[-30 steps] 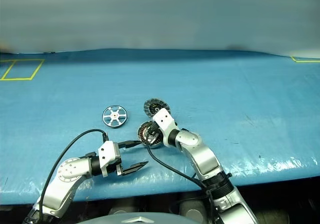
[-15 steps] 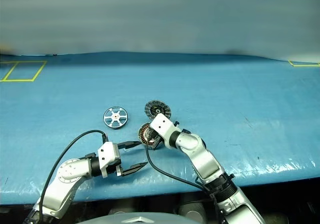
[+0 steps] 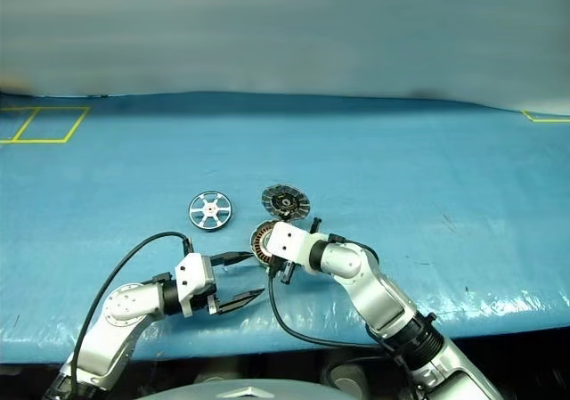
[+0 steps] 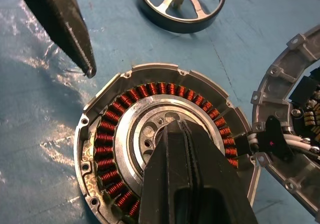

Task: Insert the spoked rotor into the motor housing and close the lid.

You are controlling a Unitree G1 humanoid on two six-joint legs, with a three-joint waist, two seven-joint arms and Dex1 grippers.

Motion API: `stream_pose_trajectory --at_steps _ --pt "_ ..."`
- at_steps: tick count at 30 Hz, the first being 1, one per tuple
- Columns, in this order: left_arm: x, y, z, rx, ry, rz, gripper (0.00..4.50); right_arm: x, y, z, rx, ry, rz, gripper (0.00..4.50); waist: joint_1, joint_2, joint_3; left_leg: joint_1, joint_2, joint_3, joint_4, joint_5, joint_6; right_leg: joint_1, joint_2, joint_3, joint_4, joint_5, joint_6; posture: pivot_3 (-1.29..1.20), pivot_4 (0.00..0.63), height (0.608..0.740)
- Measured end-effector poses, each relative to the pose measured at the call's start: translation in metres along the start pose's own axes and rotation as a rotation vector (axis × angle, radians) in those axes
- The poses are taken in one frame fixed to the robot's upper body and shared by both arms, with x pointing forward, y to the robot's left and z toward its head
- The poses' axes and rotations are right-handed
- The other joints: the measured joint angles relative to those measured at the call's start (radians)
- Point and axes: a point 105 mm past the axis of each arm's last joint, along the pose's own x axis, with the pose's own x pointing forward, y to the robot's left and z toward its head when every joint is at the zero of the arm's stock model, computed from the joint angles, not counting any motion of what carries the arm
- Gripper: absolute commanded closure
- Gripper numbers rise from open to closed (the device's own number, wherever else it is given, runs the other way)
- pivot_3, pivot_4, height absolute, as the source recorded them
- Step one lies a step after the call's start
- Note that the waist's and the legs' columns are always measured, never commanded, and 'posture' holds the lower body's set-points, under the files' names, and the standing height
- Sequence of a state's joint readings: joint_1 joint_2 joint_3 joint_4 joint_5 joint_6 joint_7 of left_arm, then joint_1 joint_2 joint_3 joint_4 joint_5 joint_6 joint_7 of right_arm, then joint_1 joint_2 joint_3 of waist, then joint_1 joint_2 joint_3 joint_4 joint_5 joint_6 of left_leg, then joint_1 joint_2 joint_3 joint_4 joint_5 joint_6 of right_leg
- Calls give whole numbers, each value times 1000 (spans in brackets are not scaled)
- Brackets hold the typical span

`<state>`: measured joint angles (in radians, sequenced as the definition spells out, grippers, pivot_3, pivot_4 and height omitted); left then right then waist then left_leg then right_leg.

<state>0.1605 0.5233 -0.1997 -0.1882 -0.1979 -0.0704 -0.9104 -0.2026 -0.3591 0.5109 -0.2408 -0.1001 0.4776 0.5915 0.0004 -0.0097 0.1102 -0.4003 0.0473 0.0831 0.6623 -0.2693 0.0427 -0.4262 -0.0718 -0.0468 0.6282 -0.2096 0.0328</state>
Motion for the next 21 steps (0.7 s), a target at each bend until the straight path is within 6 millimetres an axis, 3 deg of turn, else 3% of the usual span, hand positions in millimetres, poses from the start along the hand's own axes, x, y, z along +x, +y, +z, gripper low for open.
stream_pose_trajectory --at_steps 6,8,12,21 --pt "1 1 1 5 -4 -4 777 -7 -1 11 399 -161 48 4479 -5 2 12 -4 0 0 -1 -1 0 -3 1 0 -1 2 -4 0 150 740" --pt "2 0 2 6 -5 -5 777 -8 2 14 442 -190 81 4479 -11 2 17 -10 0 0 0 -1 1 -5 4 0 0 2 -4 0 150 740" --pt "3 2 3 12 -9 -4 777 -9 0 13 385 -151 81 4479 -11 2 18 -12 0 0 0 -1 1 -6 7 1 -1 2 -3 0 150 740" --pt "2 1 3 8 -9 -6 777 -15 -30 21 220 -101 -49 4479 -11 3 21 -12 -1 0 2 -1 1 -4 8 1 0 2 -1 0 150 740"
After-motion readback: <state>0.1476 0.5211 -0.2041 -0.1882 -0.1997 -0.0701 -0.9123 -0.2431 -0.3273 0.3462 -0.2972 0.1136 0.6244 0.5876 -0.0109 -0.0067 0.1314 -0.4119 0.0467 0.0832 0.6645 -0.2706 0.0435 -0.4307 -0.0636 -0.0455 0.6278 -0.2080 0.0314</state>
